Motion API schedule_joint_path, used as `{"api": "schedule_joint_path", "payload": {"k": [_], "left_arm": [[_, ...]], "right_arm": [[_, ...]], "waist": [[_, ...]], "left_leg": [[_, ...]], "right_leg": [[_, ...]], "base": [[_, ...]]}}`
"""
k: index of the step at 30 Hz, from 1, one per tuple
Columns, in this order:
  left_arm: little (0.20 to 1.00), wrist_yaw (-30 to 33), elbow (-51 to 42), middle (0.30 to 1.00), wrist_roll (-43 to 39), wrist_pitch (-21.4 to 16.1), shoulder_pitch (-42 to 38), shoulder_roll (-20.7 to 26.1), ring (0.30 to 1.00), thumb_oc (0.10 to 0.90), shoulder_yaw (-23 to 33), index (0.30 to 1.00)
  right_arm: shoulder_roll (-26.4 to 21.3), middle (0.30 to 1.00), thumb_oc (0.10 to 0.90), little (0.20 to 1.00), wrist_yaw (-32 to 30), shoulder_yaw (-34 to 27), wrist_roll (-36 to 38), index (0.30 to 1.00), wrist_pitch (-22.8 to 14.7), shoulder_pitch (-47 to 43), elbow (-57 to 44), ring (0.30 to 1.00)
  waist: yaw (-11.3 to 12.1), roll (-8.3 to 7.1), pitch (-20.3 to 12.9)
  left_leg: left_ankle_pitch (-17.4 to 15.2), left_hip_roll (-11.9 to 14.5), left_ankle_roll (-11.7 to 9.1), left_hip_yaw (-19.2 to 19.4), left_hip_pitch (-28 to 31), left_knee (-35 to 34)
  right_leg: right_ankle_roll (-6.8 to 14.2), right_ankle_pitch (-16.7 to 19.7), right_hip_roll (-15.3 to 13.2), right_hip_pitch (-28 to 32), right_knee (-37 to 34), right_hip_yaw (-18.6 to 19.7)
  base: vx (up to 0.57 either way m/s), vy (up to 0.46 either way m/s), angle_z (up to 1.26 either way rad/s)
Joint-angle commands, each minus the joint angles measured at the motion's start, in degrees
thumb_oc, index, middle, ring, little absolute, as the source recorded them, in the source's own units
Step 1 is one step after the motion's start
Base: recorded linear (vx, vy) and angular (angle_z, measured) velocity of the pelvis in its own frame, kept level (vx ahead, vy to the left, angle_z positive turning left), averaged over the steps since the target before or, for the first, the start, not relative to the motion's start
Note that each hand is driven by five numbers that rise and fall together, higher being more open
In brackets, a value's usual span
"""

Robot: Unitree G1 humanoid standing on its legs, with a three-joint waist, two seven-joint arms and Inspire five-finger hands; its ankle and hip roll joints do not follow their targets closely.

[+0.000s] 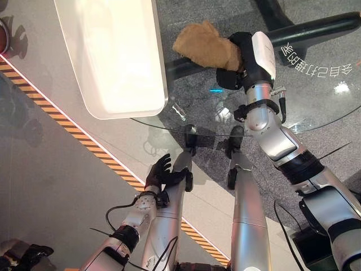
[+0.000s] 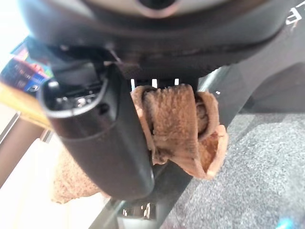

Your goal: Wipe the table with a cloth and put it in the basket.

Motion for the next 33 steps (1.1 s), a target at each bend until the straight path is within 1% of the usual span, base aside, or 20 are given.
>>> {"api": "schedule_joint_path", "payload": {"k": [1, 6, 11, 16, 22, 25, 26, 30, 31, 33], "left_arm": [[0.900, 0.36, -0.03, 0.900, 2.18, -1.39, 8.00, 0.17, 0.900, 0.800, -0.44, 0.900], [0.900, 0.36, -0.26, 0.900, 2.29, -1.19, 7.98, 0.62, 0.900, 0.800, -0.35, 0.900], [0.900, 0.30, 0.40, 0.900, 2.17, -1.33, 7.72, 0.91, 0.900, 0.800, -0.38, 0.900], [0.900, 0.55, 0.54, 0.900, 2.07, -1.41, 7.63, 0.85, 0.900, 0.800, -0.45, 0.900], [0.900, 0.81, 0.74, 0.900, 2.07, -1.10, 7.40, 0.94, 0.900, 0.800, -0.23, 0.900], [0.900, 1.07, 1.21, 0.900, 2.09, -1.13, 7.19, 0.83, 0.900, 0.800, -0.04, 0.900], [0.900, 1.07, 1.21, 0.900, 2.09, -1.13, 7.19, 0.83, 0.900, 0.800, -0.04, 0.900], [0.900, 1.12, 1.52, 0.900, 2.21, -0.95, 6.93, 0.70, 0.900, 0.800, 0.20, 0.900], [0.900, 1.25, 1.43, 0.900, 2.23, -0.98, 7.05, 0.69, 0.900, 0.800, 0.13, 0.900], [0.900, 1.18, 1.49, 0.900, 2.46, -0.84, 7.10, 0.64, 0.900, 0.800, 0.32, 0.900]], "right_arm": [[0.46, 0.300, 0.100, 0.200, 8.73, 8.55, -1.12, 0.300, -2.19, 4.71, -6.75, 0.300], [-0.62, 0.300, 0.100, 0.200, 9.43, 9.30, -0.43, 0.300, -1.57, 5.52, -8.31, 0.300], [-1.27, 0.300, 0.100, 0.200, 8.31, 9.40, 0.02, 0.300, -1.92, 6.36, -8.53, 0.300], [-1.50, 0.300, 0.100, 0.200, 7.26, 8.83, -0.09, 0.300, -2.11, 6.80, -8.48, 0.300], [-2.31, 0.300, 0.100, 0.200, 2.70, 7.00, 0.78, 0.300, -2.58, 7.53, -8.50, 0.300], [-2.38, 0.300, 0.100, 0.200, -0.19, 4.92, 0.16, 0.300, -2.77, 7.13, -8.30, 0.300], [-2.38, 0.300, 0.100, 0.200, -0.19, 4.92, 0.16, 0.300, -2.77, 7.13, -8.30, 0.300], [-2.95, 0.300, 0.100, 0.200, -3.15, 2.77, 0.30, 0.300, -2.42, 5.60, -7.52, 0.300], [-3.34, 0.300, 0.100, 0.200, -5.56, 1.19, 0.22, 0.300, -1.57, 4.53, -6.90, 0.300], [-3.76, 0.300, 0.100, 0.200, -7.25, 0.15, 0.66, 0.300, -1.46, 3.60, -5.79, 0.300]], "waist": [[0.72, 1.28, -1.25], [0.56, 0.92, -1.25], [0.31, 0.62, -1.25], [0.14, 0.67, -1.25], [-0.19, 0.62, -1.25], [-0.38, 0.46, -1.25], [-0.38, 0.46, -1.25], [-0.43, 0.37, -1.25], [-0.39, 0.41, -1.25], [-0.34, 0.41, -1.25]], "left_leg": [[-5.85, -3.31, -0.10, -0.90, -1.11, 4.87], [-5.88, -3.20, -0.17, -0.95, -1.12, 4.94], [-5.89, -3.04, -0.15, -0.94, -1.06, 4.89], [-5.97, -2.92, -0.12, -0.83, -1.20, 4.94], [-6.05, -2.72, -0.03, -0.55, -0.90, 4.89], [-6.14, -2.59, 0.03, -0.49, -0.62, 4.90], [-6.14, -2.59, 0.03, -0.49, -0.62, 4.90], [-6.16, -2.46, 0.09, -0.44, -0.29, 4.81], [-6.33, -2.42, 0.11, -0.48, -0.29, 5.00], [-6.45, -2.36, 0.13, -0.50, -0.15, 5.07]], "right_leg": [[2.03, 2.69, 2.04, -0.25, -4.47, -2.04], [2.01, 2.63, 2.07, -0.19, -4.40, -2.11], [2.02, 2.61, 2.13, -0.15, -4.36, -2.18], [2.01, 2.57, 2.13, -0.38, -4.26, -2.09], [2.03, 2.56, 2.13, -0.25, -4.12, -2.00], [2.10, 2.61, 2.30, 0.00, -4.09, -1.84], [2.10, 2.61, 2.30, 0.00, -4.09, -1.84], [2.08, 2.66, 2.42, 0.26, -4.10, -1.78], [2.09, 2.61, 2.47, 0.24, -3.89, -1.73], [2.09, 2.61, 2.44, 0.35, -3.85, -1.73]], "base": [[0.00, -0.039, 0.01], [0.00, -0.015, 0.00], [0.00, -0.006, 0.00], [0.00, 0.000, 0.00], [0.00, 0.000, 0.00], [0.00, 0.000, 0.00], [0.00, 0.000, 0.00], [0.00, 0.000, 0.00], [0.00, 0.000, 0.00], [0.00, 0.000, 0.00]]}}
